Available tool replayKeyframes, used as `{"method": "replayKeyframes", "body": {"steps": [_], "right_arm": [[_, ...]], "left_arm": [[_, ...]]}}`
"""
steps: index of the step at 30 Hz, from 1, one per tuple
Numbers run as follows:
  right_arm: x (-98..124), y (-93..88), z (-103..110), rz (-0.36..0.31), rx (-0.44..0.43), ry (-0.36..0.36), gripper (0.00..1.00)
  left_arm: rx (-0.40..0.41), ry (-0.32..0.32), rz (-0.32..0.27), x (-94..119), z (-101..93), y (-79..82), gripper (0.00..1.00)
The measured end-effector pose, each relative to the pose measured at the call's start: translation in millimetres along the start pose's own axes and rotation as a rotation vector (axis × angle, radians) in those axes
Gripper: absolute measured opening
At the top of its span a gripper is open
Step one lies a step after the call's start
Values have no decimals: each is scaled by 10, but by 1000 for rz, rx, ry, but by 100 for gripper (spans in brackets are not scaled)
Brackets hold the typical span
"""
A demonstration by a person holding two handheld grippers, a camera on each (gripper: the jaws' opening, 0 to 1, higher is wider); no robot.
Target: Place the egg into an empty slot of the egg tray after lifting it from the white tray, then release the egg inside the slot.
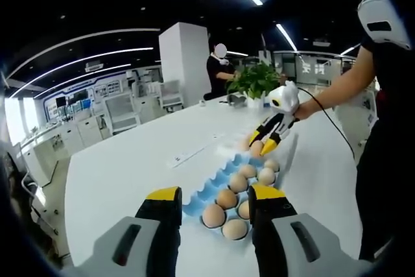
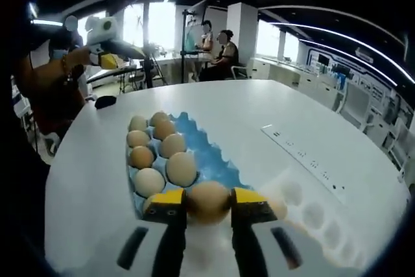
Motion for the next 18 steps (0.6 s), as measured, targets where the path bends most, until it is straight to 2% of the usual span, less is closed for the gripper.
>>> {"method": "replayKeyframes", "body": {"steps": [18], "right_arm": [[-196, -71, 62, 48, -5, 50, 26]], "left_arm": [[6, 5, 1, 12, 23, -14, 41]]}}
Point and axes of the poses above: the point that each gripper's makers call its tool centre point, and the gripper's own axes: x roughly backward along the fingers, z roughly to its left, y roughly out of its top, the point moved 4 cm from there along x, roughly backward along the fingers, and after that the axes turned 1 degree about -y, right-handed, at the moved point
